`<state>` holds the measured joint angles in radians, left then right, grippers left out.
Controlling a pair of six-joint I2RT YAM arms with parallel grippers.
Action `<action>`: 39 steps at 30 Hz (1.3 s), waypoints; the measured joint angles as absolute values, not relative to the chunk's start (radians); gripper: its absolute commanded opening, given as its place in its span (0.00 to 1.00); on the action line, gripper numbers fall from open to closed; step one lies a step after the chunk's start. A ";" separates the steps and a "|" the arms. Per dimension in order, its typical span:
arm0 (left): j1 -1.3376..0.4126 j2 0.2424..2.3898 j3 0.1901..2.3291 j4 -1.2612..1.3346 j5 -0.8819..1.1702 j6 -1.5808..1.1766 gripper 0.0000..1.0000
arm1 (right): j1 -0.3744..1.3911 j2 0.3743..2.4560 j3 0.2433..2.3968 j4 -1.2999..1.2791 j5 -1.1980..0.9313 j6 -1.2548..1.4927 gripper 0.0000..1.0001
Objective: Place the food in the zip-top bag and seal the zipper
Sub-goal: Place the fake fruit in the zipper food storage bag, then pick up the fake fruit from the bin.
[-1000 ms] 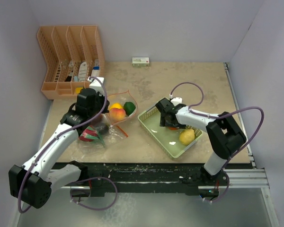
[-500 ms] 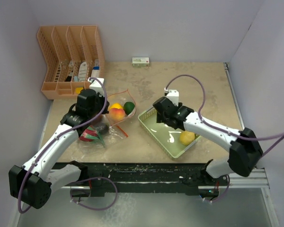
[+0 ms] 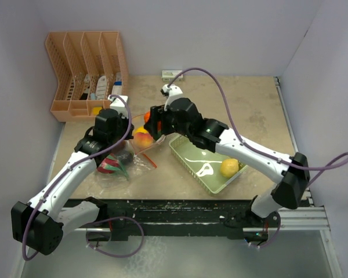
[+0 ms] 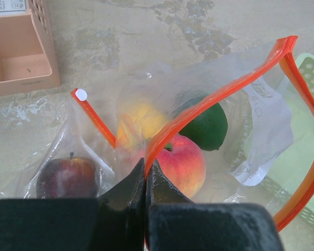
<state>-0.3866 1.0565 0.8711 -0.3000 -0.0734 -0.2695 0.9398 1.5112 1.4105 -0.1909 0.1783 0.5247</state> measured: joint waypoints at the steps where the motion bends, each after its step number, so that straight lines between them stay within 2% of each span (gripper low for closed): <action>1: -0.387 1.058 0.871 -0.300 -0.073 -0.270 0.00 | 0.940 1.541 1.431 -0.182 0.159 0.520 0.48; 2: -0.387 1.060 0.871 -0.300 -0.073 -0.270 0.00 | 0.940 1.565 1.447 -0.175 0.148 0.516 0.49; 4: -0.387 1.063 0.871 -0.299 -0.072 -0.270 0.00 | 0.940 1.633 1.484 -0.161 0.127 0.510 0.60; 6: -0.387 1.064 0.871 -0.300 -0.072 -0.270 0.00 | 0.940 1.673 1.490 -0.155 0.121 0.508 0.97; 7: -0.387 1.064 0.871 -0.300 -0.072 -0.269 0.00 | 0.940 1.696 1.490 -0.161 0.123 0.506 1.00; 13: -0.387 1.064 0.871 -0.300 -0.072 -0.269 0.00 | 0.940 1.700 1.483 -0.189 0.185 0.500 0.99; 22: -0.387 1.064 0.871 -0.300 -0.071 -0.269 0.00 | 0.941 1.464 1.415 -0.236 0.287 0.506 1.00; 27: -0.387 1.064 0.871 -0.300 -0.070 -0.269 0.00 | 0.900 1.359 1.359 -0.474 0.429 0.652 1.00; 33: -0.387 1.061 0.871 -0.293 -0.059 -0.269 0.00 | 0.731 1.353 1.100 -0.744 0.458 0.852 0.99; 39: -0.387 1.041 0.865 -0.284 -0.046 -0.269 0.00 | 0.708 1.295 1.038 -0.920 0.511 1.036 0.99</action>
